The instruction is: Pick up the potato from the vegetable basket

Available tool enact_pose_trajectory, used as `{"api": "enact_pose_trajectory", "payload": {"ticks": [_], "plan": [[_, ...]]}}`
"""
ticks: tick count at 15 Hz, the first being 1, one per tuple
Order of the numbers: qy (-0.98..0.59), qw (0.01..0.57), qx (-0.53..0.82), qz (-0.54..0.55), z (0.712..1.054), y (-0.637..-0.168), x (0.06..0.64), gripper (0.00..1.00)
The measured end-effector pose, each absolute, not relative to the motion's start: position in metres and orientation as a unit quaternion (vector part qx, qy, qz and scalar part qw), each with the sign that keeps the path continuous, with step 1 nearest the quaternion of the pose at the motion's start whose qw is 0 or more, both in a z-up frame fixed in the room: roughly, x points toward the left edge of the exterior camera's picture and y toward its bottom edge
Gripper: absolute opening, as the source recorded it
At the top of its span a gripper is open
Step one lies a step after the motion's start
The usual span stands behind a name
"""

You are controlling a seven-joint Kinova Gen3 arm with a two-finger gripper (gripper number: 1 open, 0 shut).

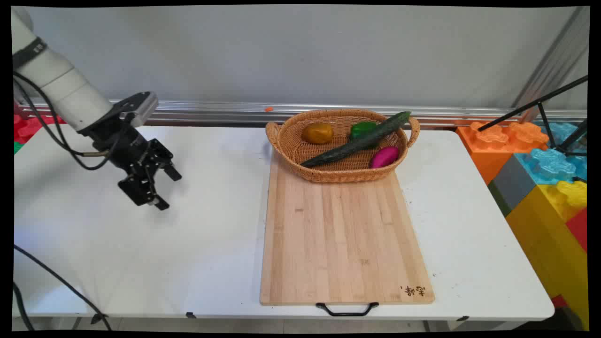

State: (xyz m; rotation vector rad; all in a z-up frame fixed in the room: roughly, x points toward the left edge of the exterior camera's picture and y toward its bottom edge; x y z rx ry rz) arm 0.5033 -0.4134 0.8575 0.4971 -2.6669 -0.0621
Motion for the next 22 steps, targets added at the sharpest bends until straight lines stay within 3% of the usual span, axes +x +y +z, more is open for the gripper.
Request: {"api": "enact_pose_trajectory", "payload": {"ticks": [5, 13, 18, 22], "plan": [[-0.946, 0.258, 0.195, 0.02, 0.858, -0.453, 0.464, 1.0], [-0.936, 0.287, 0.18, 0.096, 0.89, -0.515, 0.361, 1.0], [-0.931, 0.277, 0.178, 0.156, 0.914, -0.551, 0.307, 1.0], [-0.934, 0.244, 0.17, 0.196, 0.912, -0.582, 0.281, 1.0]]}}
